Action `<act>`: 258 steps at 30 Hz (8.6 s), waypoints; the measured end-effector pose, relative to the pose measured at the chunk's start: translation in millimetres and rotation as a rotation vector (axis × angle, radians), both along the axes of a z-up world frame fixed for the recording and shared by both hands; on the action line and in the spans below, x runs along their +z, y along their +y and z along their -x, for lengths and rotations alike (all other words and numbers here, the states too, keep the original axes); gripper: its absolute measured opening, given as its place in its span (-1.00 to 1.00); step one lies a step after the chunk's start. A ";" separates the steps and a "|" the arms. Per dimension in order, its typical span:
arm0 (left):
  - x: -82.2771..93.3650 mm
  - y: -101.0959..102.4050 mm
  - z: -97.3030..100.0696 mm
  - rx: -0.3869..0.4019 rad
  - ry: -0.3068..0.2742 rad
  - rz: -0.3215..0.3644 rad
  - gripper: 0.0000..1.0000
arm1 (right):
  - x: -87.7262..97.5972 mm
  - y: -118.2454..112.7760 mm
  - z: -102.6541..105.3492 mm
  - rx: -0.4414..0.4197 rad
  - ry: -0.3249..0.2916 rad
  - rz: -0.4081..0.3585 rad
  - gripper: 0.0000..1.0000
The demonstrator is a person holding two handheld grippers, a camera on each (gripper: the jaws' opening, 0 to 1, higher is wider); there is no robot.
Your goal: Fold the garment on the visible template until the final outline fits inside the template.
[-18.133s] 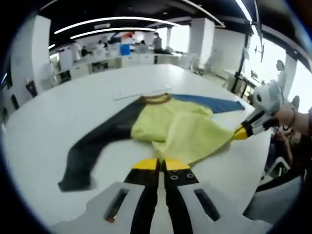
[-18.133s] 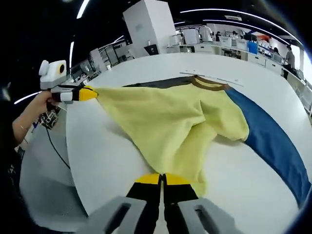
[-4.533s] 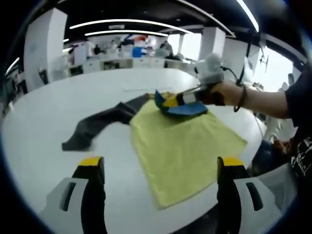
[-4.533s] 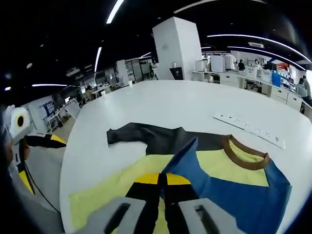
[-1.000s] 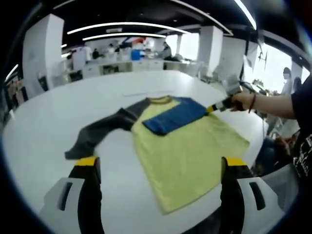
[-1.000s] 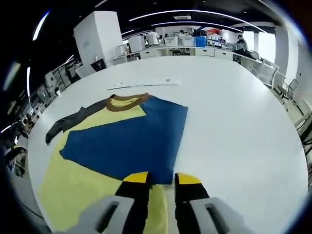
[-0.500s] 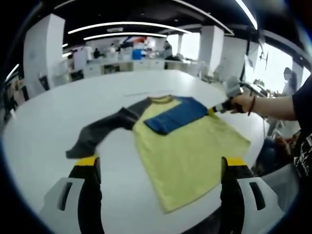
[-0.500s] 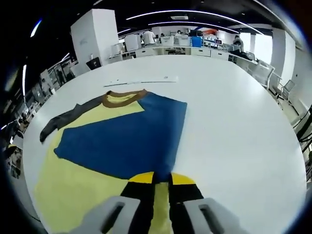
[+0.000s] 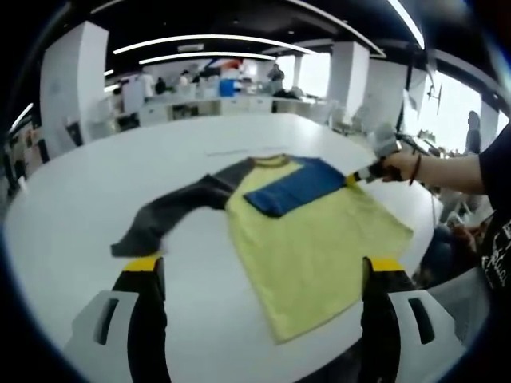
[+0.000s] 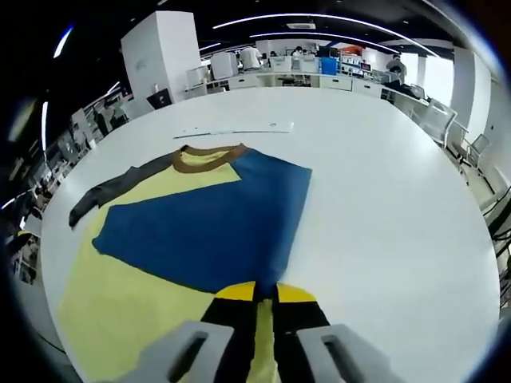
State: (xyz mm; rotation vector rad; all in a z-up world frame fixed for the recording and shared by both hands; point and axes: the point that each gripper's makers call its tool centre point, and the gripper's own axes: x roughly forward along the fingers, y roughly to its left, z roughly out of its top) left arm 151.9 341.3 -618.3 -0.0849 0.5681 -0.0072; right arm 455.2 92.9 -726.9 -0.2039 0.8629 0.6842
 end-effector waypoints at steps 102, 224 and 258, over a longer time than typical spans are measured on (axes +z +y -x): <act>-5.0 96.5 -24.5 0.241 -0.077 0.032 0.56 | 106.2 -16.6 63.5 0.240 -0.070 -0.211 0.92; -106.5 187.6 -75.2 0.381 0.347 0.059 -0.94 | 114.0 -63.8 120.3 0.224 -0.123 -0.076 0.93; -68.7 174.4 -102.4 0.293 0.295 -0.048 -0.99 | 112.0 -67.1 122.5 0.253 -0.127 -0.079 0.99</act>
